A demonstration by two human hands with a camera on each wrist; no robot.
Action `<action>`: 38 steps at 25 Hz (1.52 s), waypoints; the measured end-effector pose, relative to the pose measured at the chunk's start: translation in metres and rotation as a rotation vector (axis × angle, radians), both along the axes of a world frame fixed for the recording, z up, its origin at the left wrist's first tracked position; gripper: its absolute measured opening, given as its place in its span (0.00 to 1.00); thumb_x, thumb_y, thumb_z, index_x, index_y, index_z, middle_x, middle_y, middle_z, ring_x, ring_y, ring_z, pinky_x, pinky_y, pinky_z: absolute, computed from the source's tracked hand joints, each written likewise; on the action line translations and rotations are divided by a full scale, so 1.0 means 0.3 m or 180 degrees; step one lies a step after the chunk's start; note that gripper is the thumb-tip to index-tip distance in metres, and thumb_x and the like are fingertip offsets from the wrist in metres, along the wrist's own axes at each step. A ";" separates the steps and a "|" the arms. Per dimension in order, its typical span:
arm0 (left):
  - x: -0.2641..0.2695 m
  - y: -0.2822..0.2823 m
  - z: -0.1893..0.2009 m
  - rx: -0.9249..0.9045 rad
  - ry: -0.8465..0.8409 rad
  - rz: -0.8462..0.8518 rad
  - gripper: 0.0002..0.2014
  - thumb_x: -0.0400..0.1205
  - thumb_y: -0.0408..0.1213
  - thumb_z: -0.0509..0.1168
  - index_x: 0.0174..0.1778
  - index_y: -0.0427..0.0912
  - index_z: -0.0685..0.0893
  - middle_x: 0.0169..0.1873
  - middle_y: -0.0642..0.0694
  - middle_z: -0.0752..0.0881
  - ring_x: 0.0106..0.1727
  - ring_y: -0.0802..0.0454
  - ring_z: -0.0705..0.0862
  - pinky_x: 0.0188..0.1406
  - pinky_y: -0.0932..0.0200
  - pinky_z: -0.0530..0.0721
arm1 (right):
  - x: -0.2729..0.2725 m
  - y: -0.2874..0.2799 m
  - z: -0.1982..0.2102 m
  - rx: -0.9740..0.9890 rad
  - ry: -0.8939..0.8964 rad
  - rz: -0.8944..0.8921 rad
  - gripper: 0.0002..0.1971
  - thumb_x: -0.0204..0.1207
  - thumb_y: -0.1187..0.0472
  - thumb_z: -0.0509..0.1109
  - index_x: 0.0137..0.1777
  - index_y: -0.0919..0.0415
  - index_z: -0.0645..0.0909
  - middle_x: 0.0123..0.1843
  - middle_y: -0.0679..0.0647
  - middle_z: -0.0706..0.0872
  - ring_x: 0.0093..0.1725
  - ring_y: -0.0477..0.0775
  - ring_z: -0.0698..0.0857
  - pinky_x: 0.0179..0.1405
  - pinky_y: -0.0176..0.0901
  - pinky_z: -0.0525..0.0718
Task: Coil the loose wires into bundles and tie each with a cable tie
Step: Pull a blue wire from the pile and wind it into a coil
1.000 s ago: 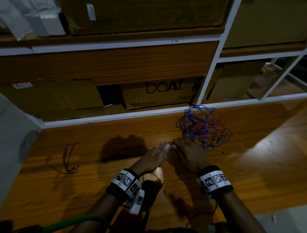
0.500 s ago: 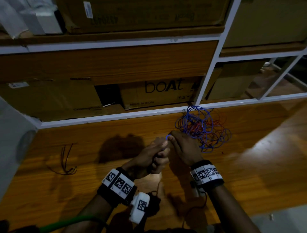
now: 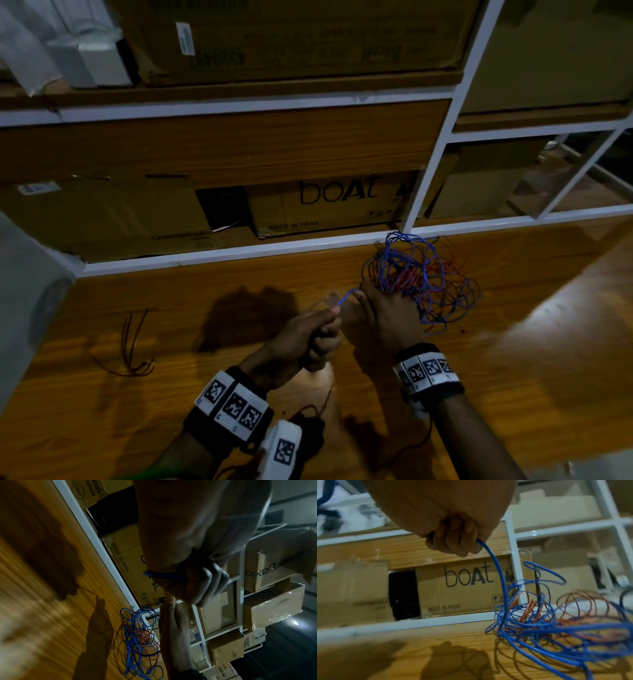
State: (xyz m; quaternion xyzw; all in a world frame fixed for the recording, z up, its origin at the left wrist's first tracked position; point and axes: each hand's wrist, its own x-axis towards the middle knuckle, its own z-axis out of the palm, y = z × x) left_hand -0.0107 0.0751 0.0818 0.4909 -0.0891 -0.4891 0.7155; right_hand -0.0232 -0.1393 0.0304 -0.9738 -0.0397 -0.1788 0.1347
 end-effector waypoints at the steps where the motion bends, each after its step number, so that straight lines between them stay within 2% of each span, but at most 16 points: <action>1: -0.001 0.001 0.008 0.0132 -0.0128 0.0179 0.21 0.89 0.53 0.55 0.30 0.50 0.70 0.23 0.54 0.64 0.19 0.59 0.57 0.17 0.66 0.55 | 0.006 -0.004 -0.008 -0.0010 0.0042 -0.0029 0.24 0.85 0.39 0.45 0.54 0.52 0.78 0.26 0.53 0.81 0.22 0.60 0.81 0.17 0.41 0.71; 5: -0.024 0.003 0.049 0.0555 -0.0818 0.0590 0.22 0.90 0.50 0.54 0.30 0.49 0.71 0.23 0.51 0.64 0.21 0.56 0.57 0.21 0.62 0.54 | 0.019 0.001 -0.034 0.0227 0.0162 -0.0043 0.26 0.85 0.37 0.42 0.58 0.50 0.78 0.31 0.57 0.84 0.29 0.65 0.84 0.23 0.47 0.78; 9: -0.010 0.006 0.088 -0.1200 0.0436 0.0957 0.18 0.88 0.48 0.55 0.32 0.48 0.72 0.23 0.53 0.61 0.20 0.59 0.56 0.17 0.65 0.59 | -0.008 0.058 -0.029 0.0562 0.0381 0.0112 0.22 0.87 0.38 0.45 0.45 0.46 0.75 0.28 0.55 0.79 0.30 0.63 0.83 0.26 0.51 0.78; 12: 0.062 -0.003 0.113 -0.1752 0.0586 0.1974 0.19 0.92 0.44 0.47 0.36 0.45 0.72 0.26 0.54 0.67 0.22 0.60 0.64 0.21 0.68 0.69 | -0.040 0.092 -0.032 0.1119 0.0489 0.0235 0.25 0.87 0.36 0.50 0.31 0.44 0.71 0.26 0.53 0.79 0.31 0.56 0.83 0.30 0.52 0.75; 14: 0.124 0.002 0.135 -0.1756 0.0418 0.2590 0.17 0.93 0.41 0.47 0.39 0.43 0.72 0.29 0.52 0.73 0.26 0.59 0.73 0.25 0.67 0.76 | -0.075 0.104 -0.034 0.1531 0.0520 0.0460 0.25 0.87 0.35 0.52 0.33 0.45 0.75 0.27 0.53 0.80 0.30 0.50 0.83 0.32 0.54 0.78; 16: 0.177 0.029 0.152 -0.1775 0.0392 0.2856 0.16 0.93 0.39 0.48 0.42 0.41 0.73 0.34 0.48 0.77 0.30 0.57 0.82 0.30 0.66 0.82 | -0.109 0.101 -0.043 0.1834 0.0580 0.0652 0.16 0.87 0.38 0.55 0.40 0.36 0.78 0.29 0.51 0.80 0.32 0.44 0.82 0.35 0.54 0.78; 18: 0.212 0.059 0.148 -0.1718 0.0324 0.3029 0.15 0.93 0.38 0.49 0.42 0.40 0.74 0.42 0.43 0.85 0.39 0.52 0.91 0.39 0.63 0.89 | -0.140 0.084 -0.048 0.1954 0.0699 0.0731 0.10 0.87 0.41 0.58 0.45 0.32 0.77 0.33 0.46 0.82 0.36 0.40 0.82 0.38 0.46 0.76; 21: 0.238 0.061 0.099 -0.1343 -0.0310 0.3275 0.14 0.93 0.37 0.48 0.46 0.40 0.74 0.59 0.36 0.88 0.62 0.47 0.88 0.59 0.59 0.87 | -0.187 0.061 -0.043 0.1759 0.0901 0.1014 0.11 0.89 0.45 0.58 0.48 0.38 0.80 0.37 0.36 0.85 0.39 0.31 0.83 0.42 0.30 0.73; 23: 0.252 0.059 0.025 -0.0396 -0.1318 0.3419 0.15 0.93 0.42 0.49 0.51 0.39 0.79 0.66 0.42 0.84 0.67 0.45 0.84 0.65 0.54 0.83 | -0.208 0.067 -0.022 0.1459 0.0908 0.1189 0.14 0.89 0.44 0.56 0.56 0.44 0.83 0.42 0.39 0.89 0.43 0.28 0.83 0.45 0.26 0.72; 25: 0.241 0.061 -0.043 0.0847 -0.2617 0.3287 0.21 0.89 0.50 0.51 0.52 0.38 0.83 0.59 0.46 0.88 0.60 0.37 0.86 0.59 0.38 0.84 | -0.213 0.076 0.016 0.1327 0.0853 0.1200 0.14 0.88 0.41 0.54 0.63 0.39 0.79 0.42 0.44 0.90 0.42 0.34 0.84 0.44 0.29 0.74; 27: 0.205 0.050 -0.071 0.1431 -0.3548 0.2970 0.17 0.89 0.46 0.50 0.47 0.46 0.83 0.50 0.42 0.90 0.51 0.37 0.88 0.55 0.33 0.84 | -0.204 0.081 0.057 0.1310 0.0772 0.1233 0.11 0.88 0.43 0.56 0.65 0.33 0.76 0.36 0.41 0.86 0.37 0.37 0.84 0.38 0.33 0.74; 29: 0.157 0.034 -0.068 0.1615 -0.3880 0.2607 0.15 0.90 0.42 0.53 0.41 0.59 0.79 0.41 0.50 0.89 0.45 0.48 0.87 0.67 0.30 0.77 | -0.192 0.077 0.086 0.1260 0.0633 0.1269 0.11 0.89 0.46 0.59 0.67 0.37 0.78 0.35 0.33 0.82 0.36 0.31 0.81 0.33 0.30 0.71; 31: 0.117 0.031 -0.045 0.1770 -0.3956 0.2067 0.18 0.91 0.41 0.55 0.34 0.60 0.76 0.35 0.55 0.85 0.43 0.62 0.85 0.83 0.32 0.55 | -0.175 0.063 0.114 0.1239 0.0499 0.1254 0.12 0.89 0.47 0.60 0.67 0.41 0.80 0.39 0.31 0.81 0.38 0.31 0.80 0.34 0.28 0.70; 33: 0.095 0.047 -0.044 0.1966 -0.4094 0.1545 0.21 0.92 0.39 0.55 0.31 0.58 0.70 0.29 0.55 0.77 0.37 0.64 0.79 0.85 0.37 0.50 | -0.156 0.051 0.139 0.1250 0.0337 0.1289 0.13 0.89 0.47 0.59 0.66 0.44 0.81 0.45 0.34 0.83 0.43 0.37 0.83 0.39 0.29 0.74; 36: 0.060 0.061 -0.049 0.2015 -0.4201 0.1068 0.21 0.91 0.42 0.53 0.30 0.54 0.64 0.25 0.51 0.70 0.29 0.53 0.73 0.64 0.38 0.76 | -0.113 0.039 0.172 0.1223 0.0254 0.1374 0.14 0.89 0.47 0.58 0.64 0.47 0.82 0.51 0.40 0.87 0.49 0.45 0.87 0.44 0.42 0.81; 38: 0.040 0.067 -0.056 0.1904 -0.4017 0.1006 0.22 0.91 0.48 0.50 0.29 0.52 0.67 0.25 0.49 0.72 0.28 0.50 0.74 0.41 0.42 0.78 | -0.087 0.038 0.186 0.1179 0.0178 0.1422 0.15 0.89 0.48 0.58 0.64 0.50 0.83 0.55 0.44 0.88 0.53 0.47 0.87 0.47 0.44 0.83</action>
